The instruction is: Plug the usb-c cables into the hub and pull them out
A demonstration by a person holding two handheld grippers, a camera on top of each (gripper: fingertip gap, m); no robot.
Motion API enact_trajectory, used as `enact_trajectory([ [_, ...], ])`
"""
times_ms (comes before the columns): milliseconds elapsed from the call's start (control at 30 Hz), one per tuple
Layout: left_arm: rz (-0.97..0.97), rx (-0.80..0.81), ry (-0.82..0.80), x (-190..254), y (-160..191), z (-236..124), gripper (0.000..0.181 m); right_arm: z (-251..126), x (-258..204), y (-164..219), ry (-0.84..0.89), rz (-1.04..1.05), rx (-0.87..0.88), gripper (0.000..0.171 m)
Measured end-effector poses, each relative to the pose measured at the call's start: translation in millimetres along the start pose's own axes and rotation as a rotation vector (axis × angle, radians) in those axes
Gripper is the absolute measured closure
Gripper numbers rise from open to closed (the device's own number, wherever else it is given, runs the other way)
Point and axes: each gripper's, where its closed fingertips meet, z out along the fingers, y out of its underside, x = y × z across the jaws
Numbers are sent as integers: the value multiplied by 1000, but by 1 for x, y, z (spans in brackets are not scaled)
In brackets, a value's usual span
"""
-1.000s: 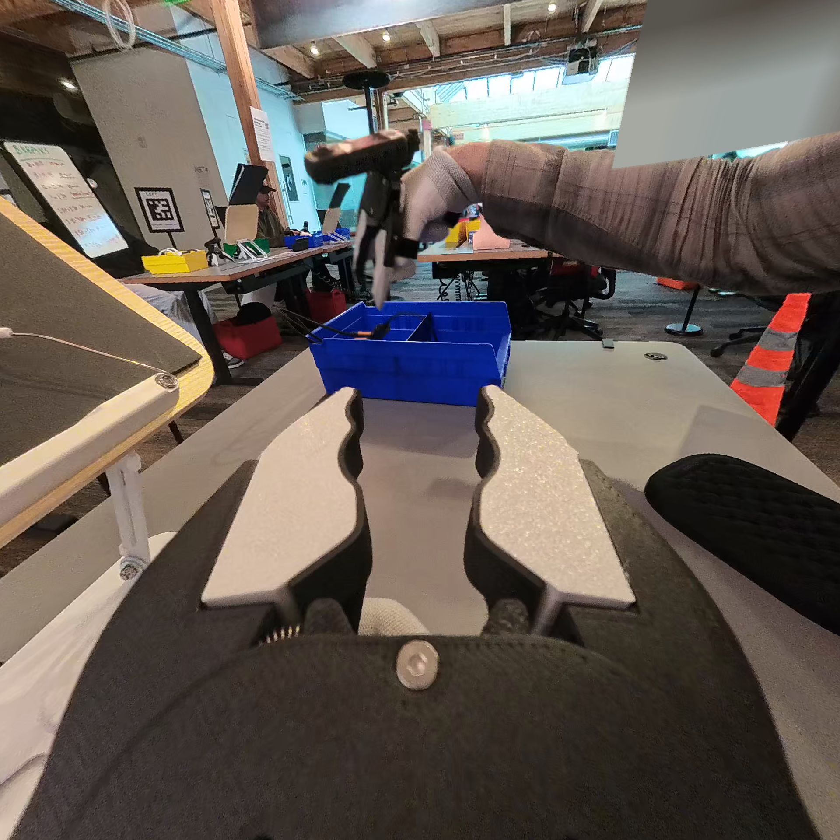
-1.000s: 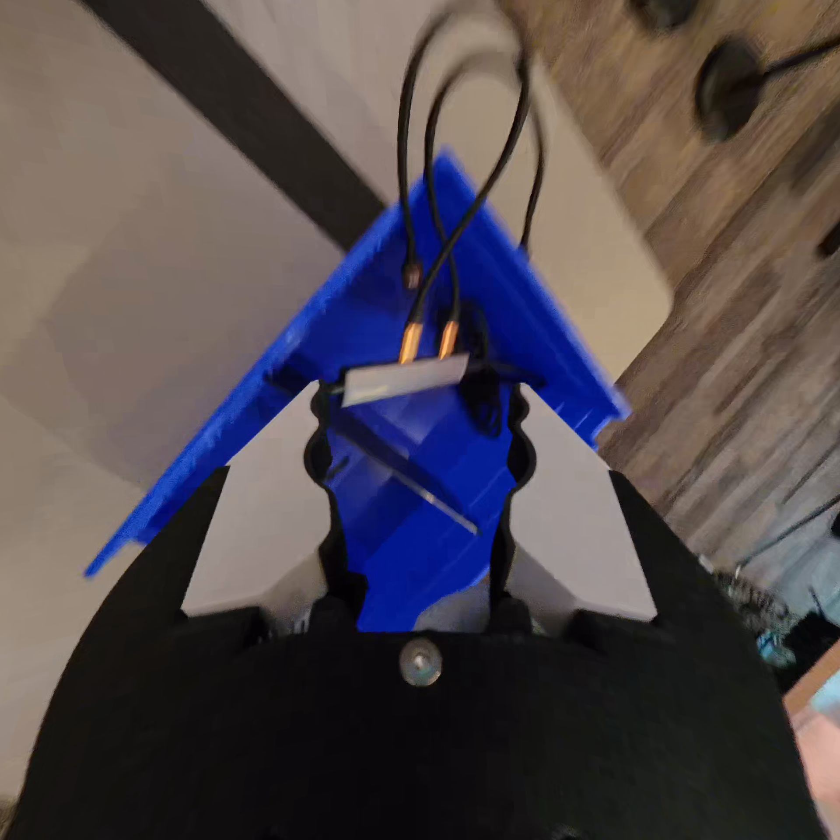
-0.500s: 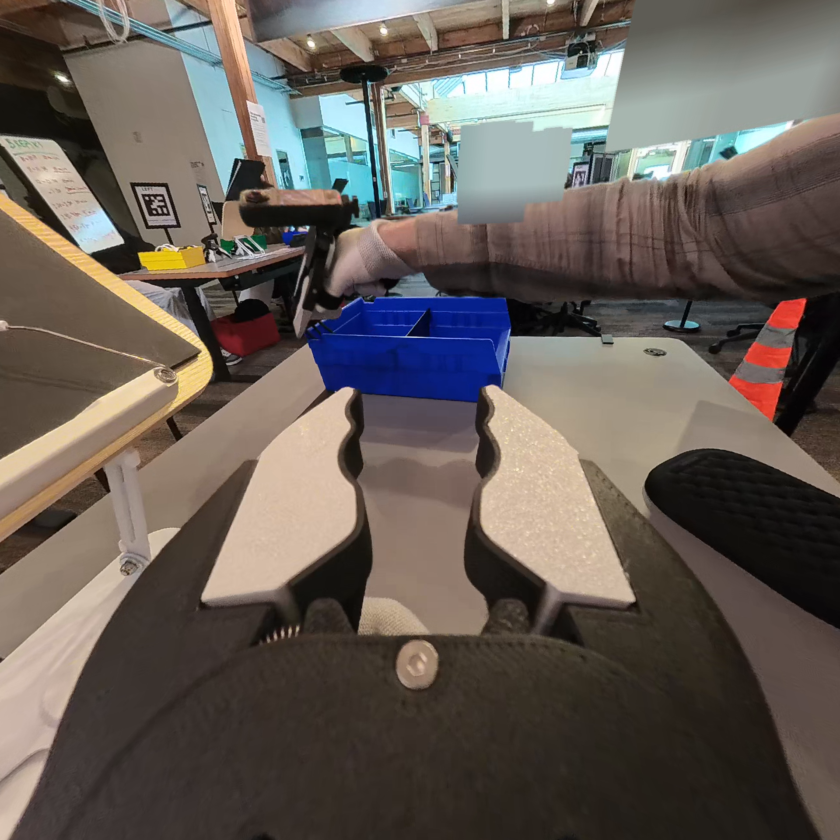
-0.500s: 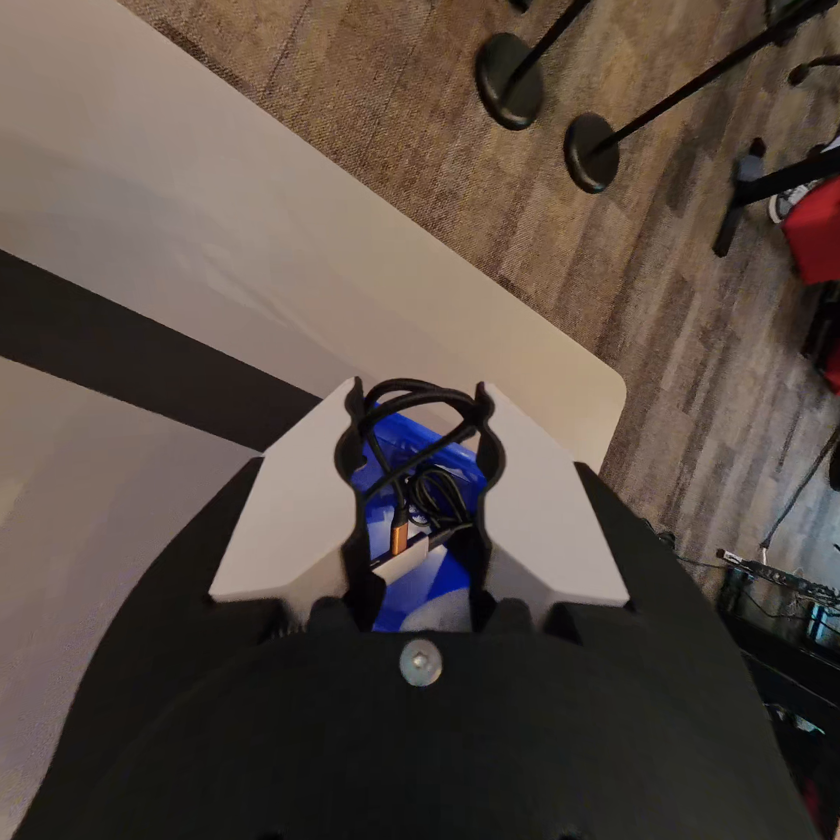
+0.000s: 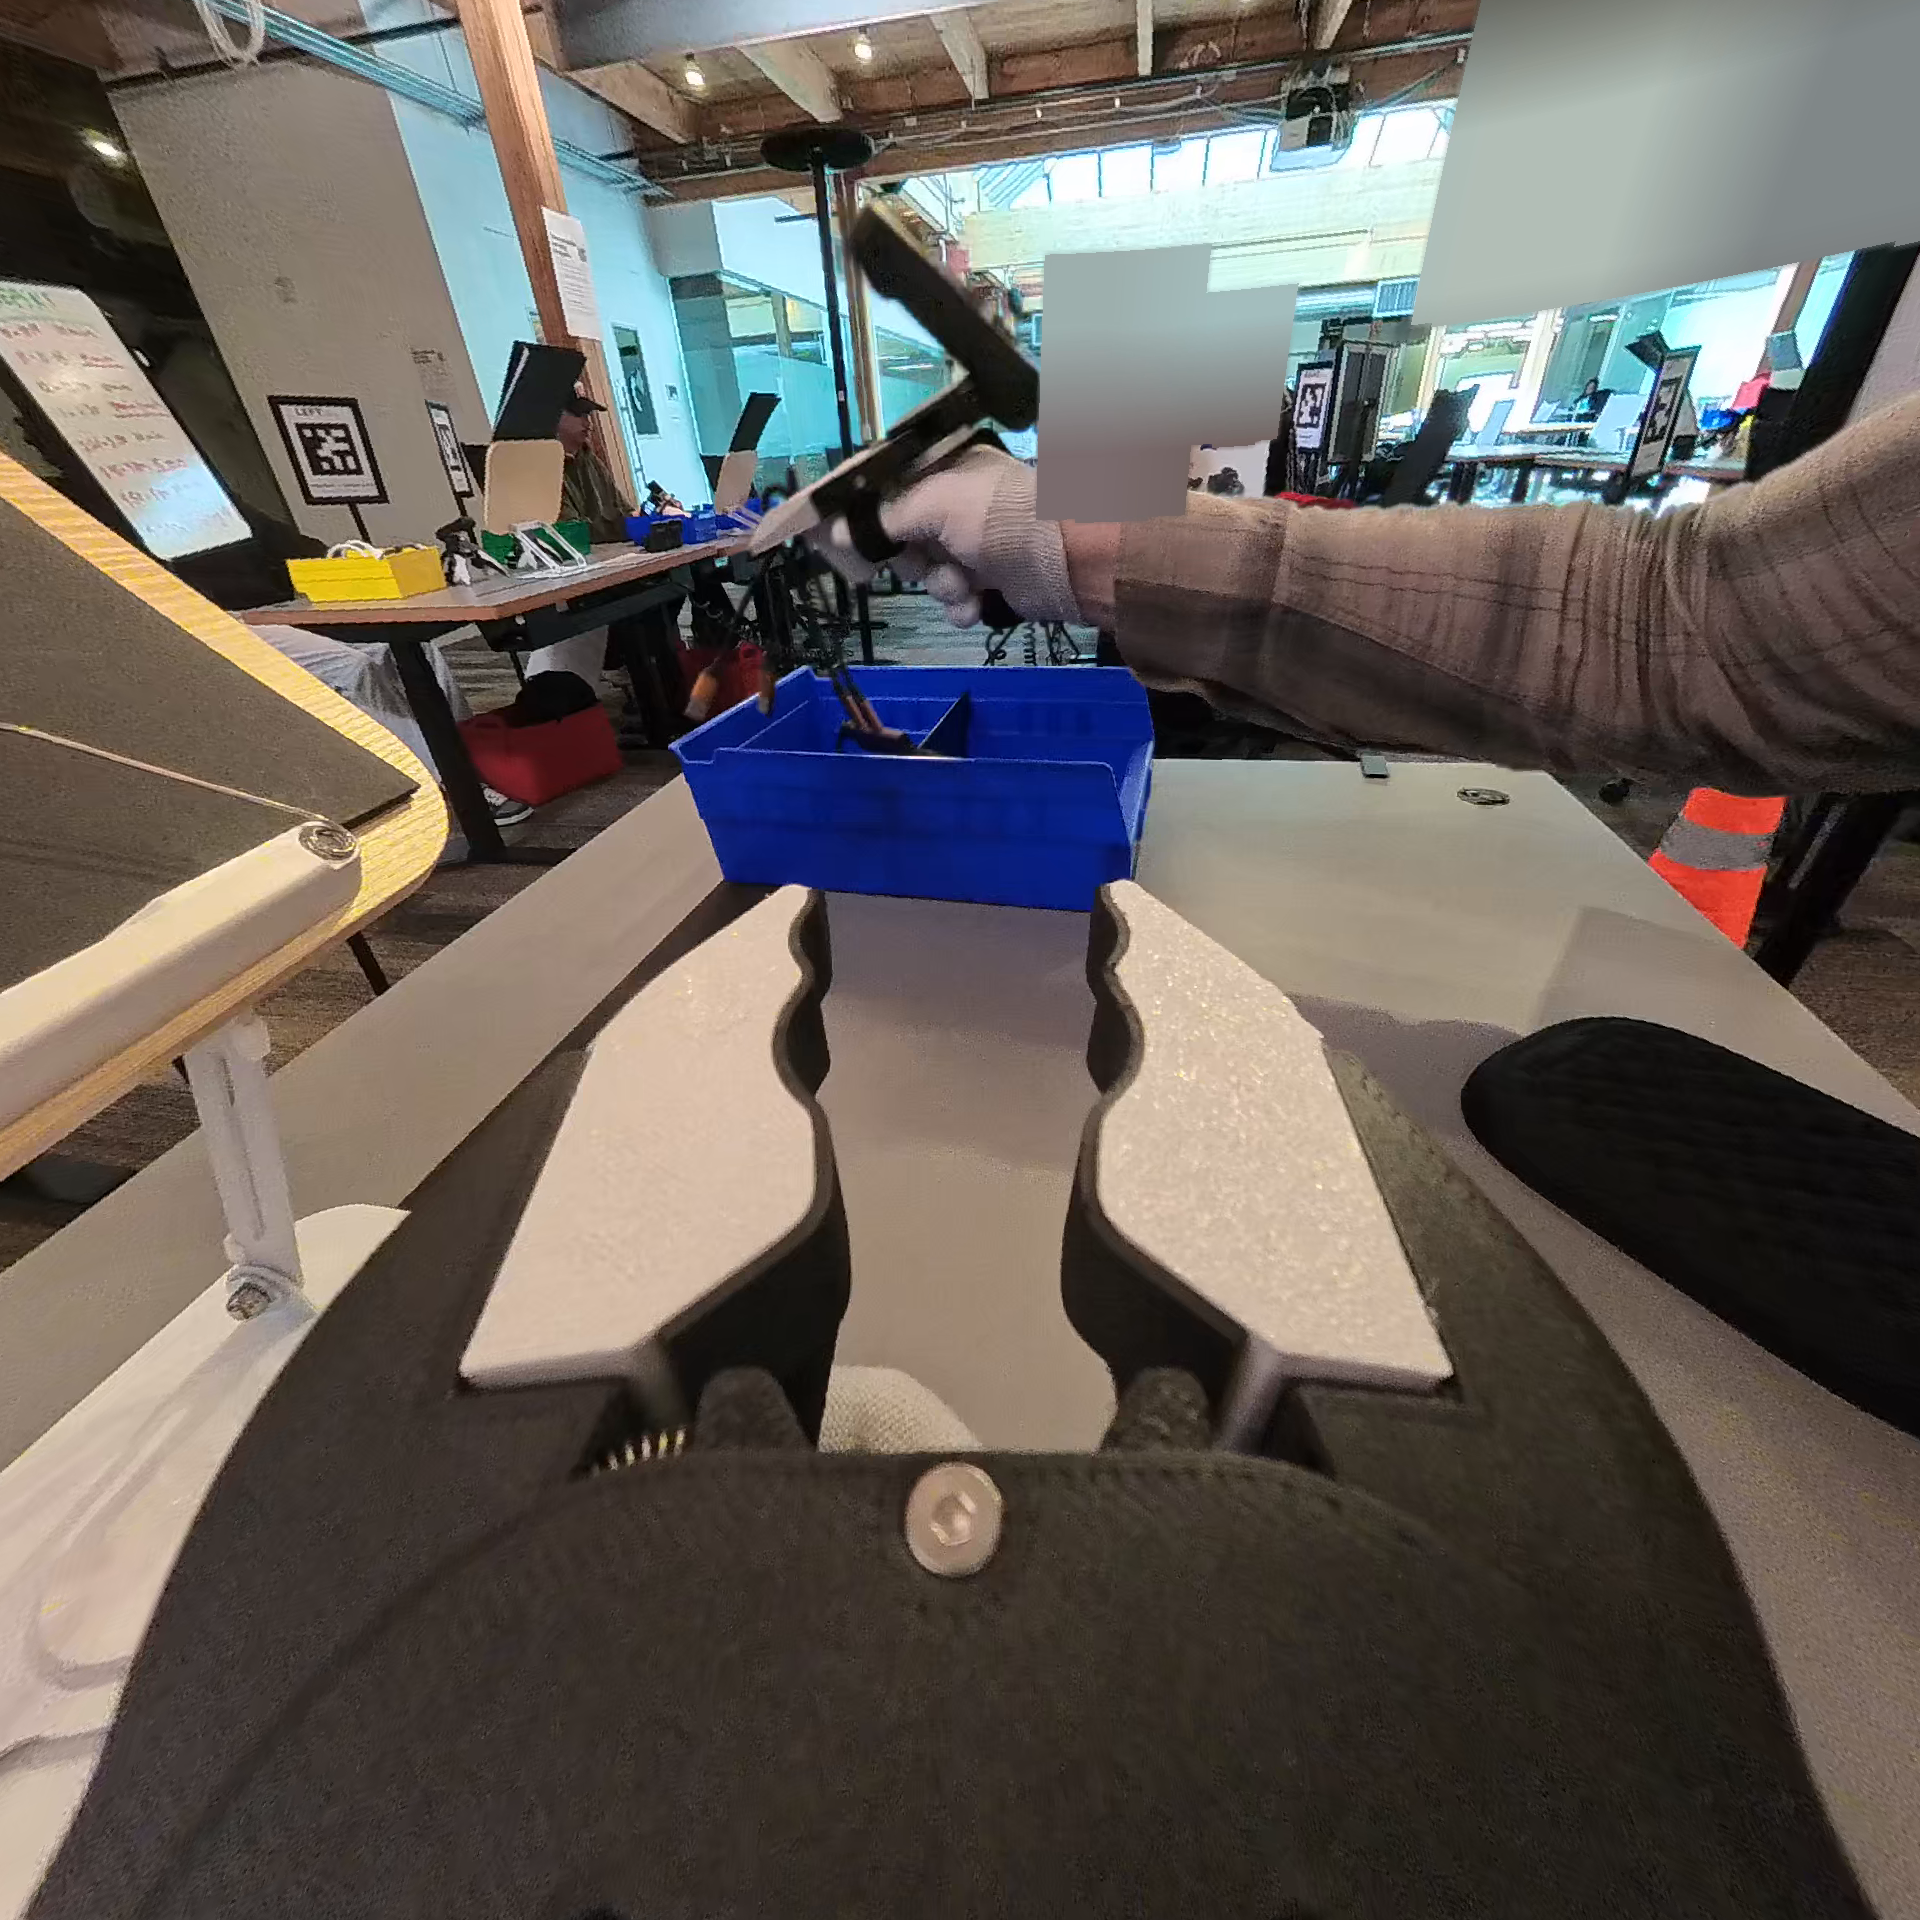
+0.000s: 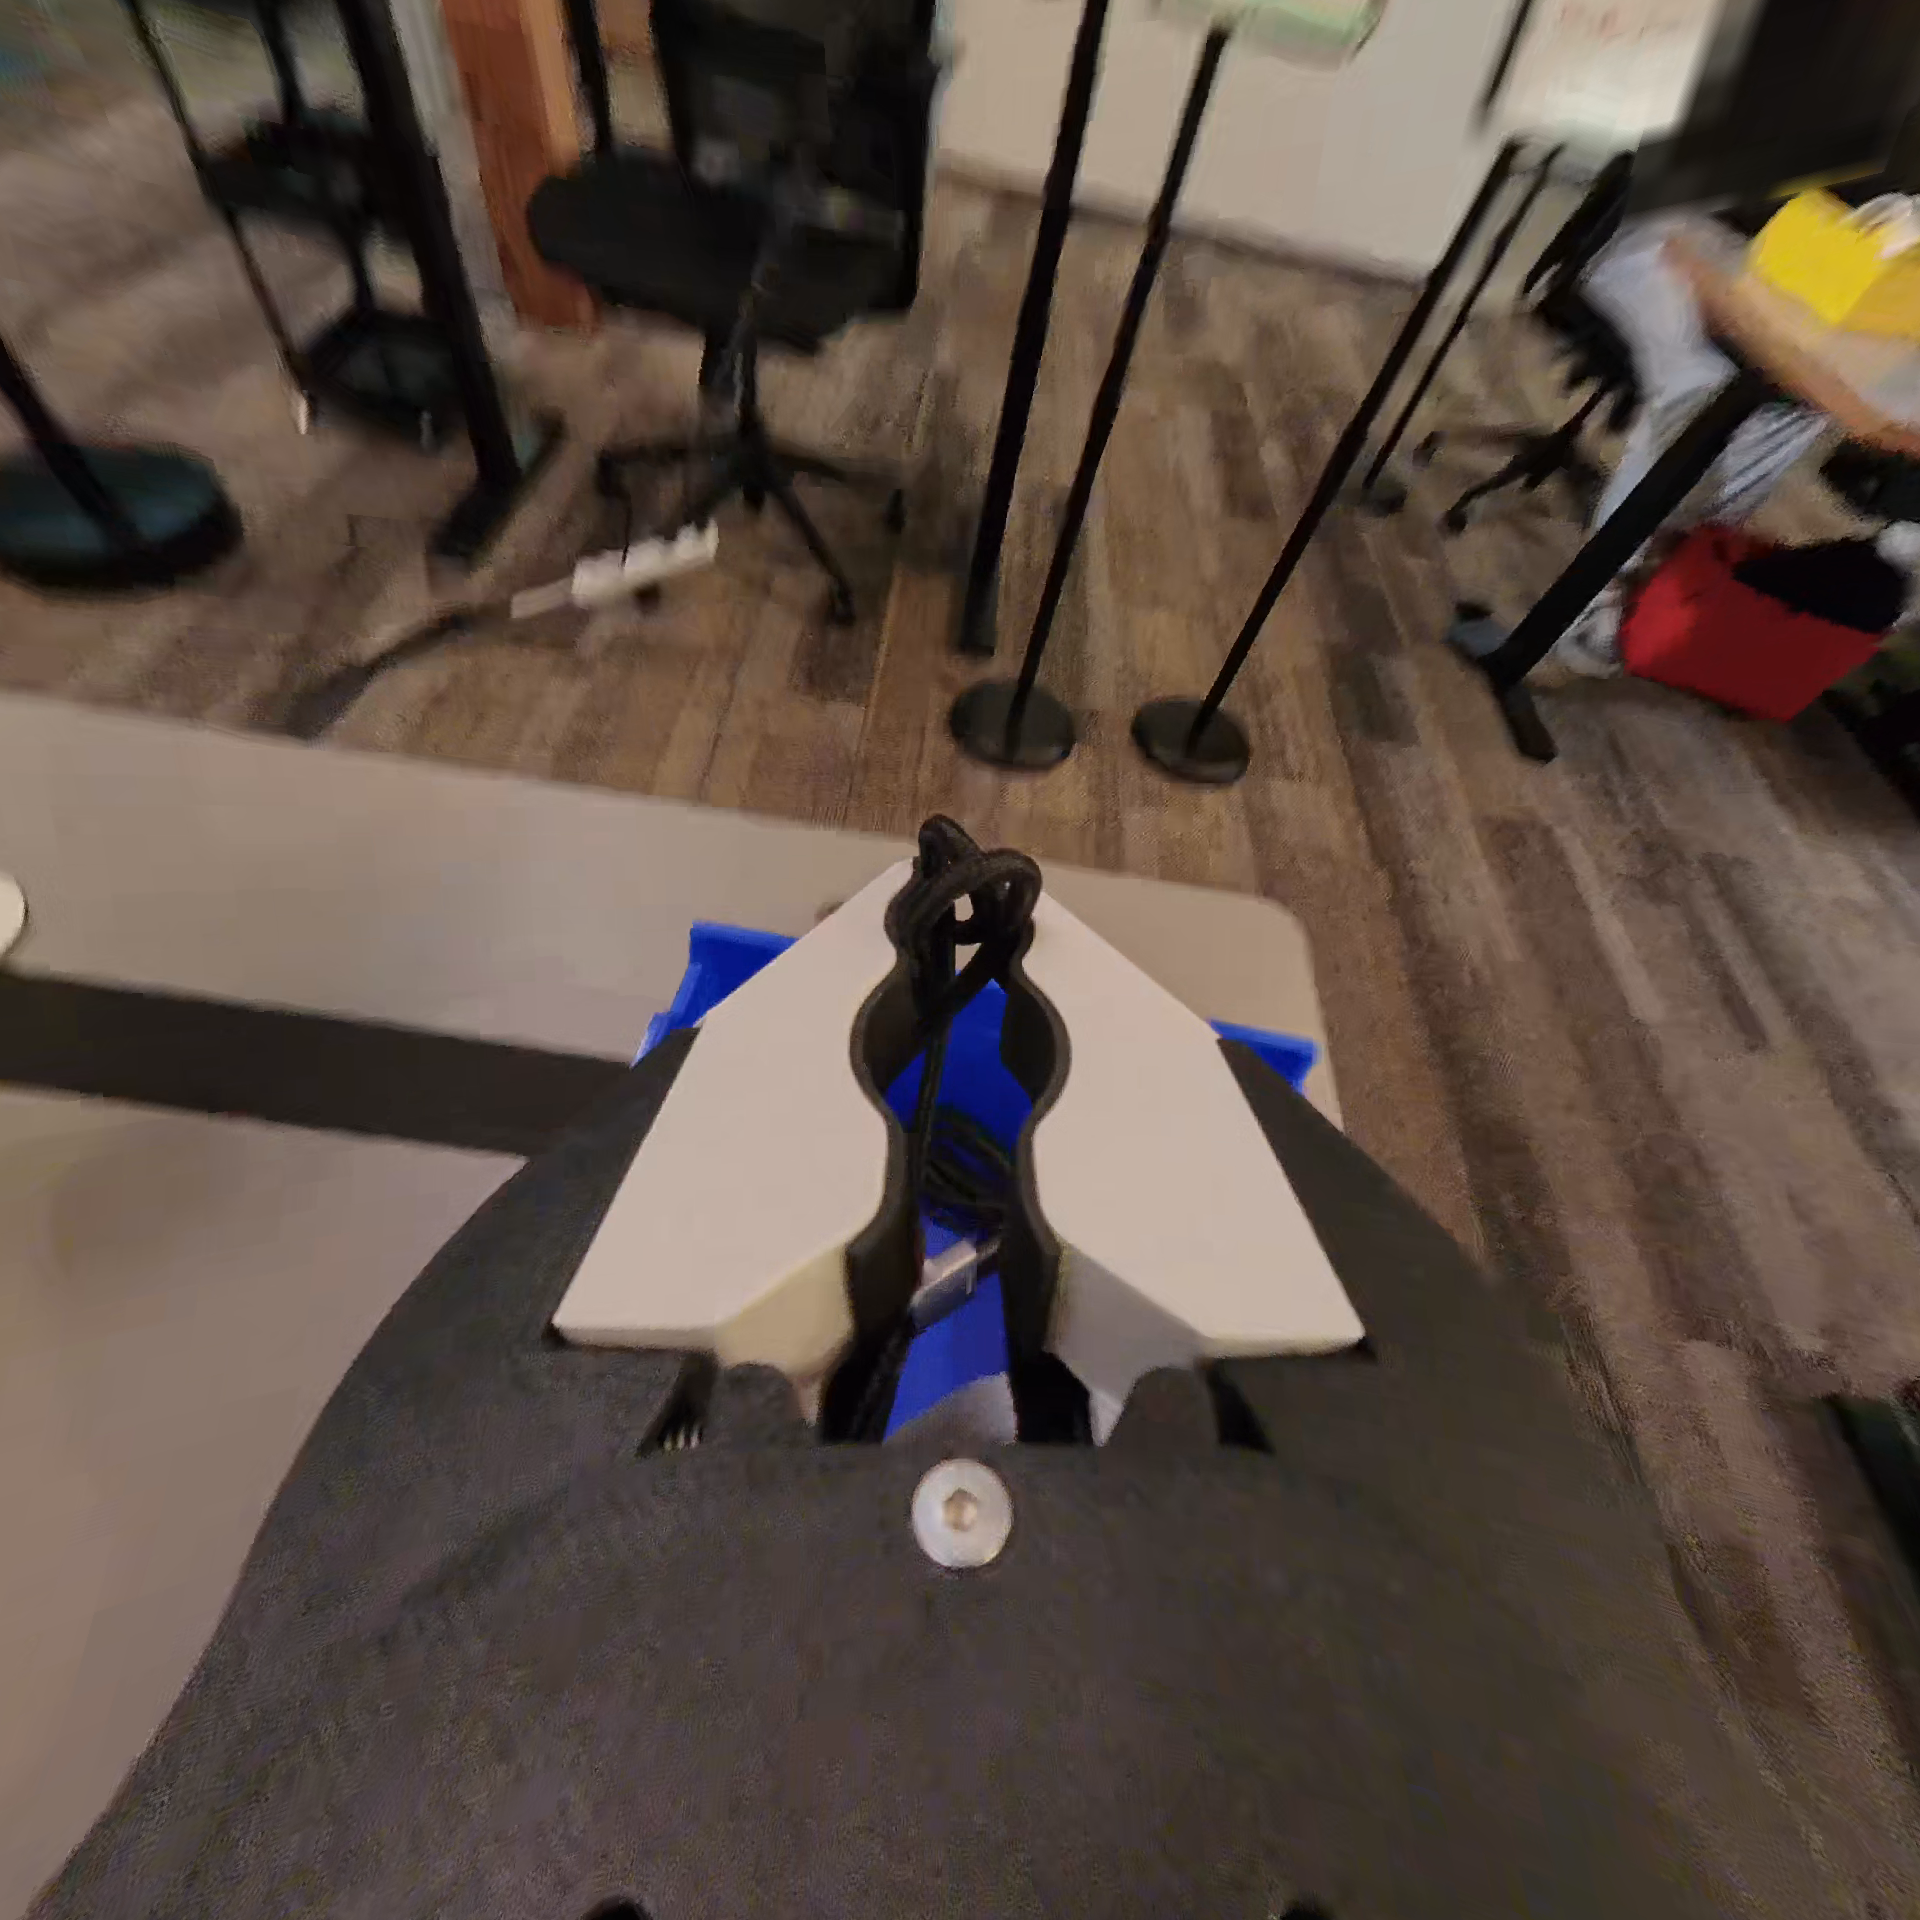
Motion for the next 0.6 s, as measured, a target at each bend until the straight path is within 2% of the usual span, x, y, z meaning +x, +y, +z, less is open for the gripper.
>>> enact_trajectory([
  [67,4,-3,2,2,0,1,134,-24,12,-13,12,60,137,164],
  [133,6,-4,6,3,0,2,134,-30,19,-2,-22,129,106,164],
  [267,6,-8,12,6,2,4,134,-17,21,14,-85,176,54,165],
  [467,8,-24,13,5,7,5,134,25,-9,24,-129,-7,-159,164],
  [600,7,-31,10,3,10,3,134,54,-28,61,-140,-180,-354,164],
])
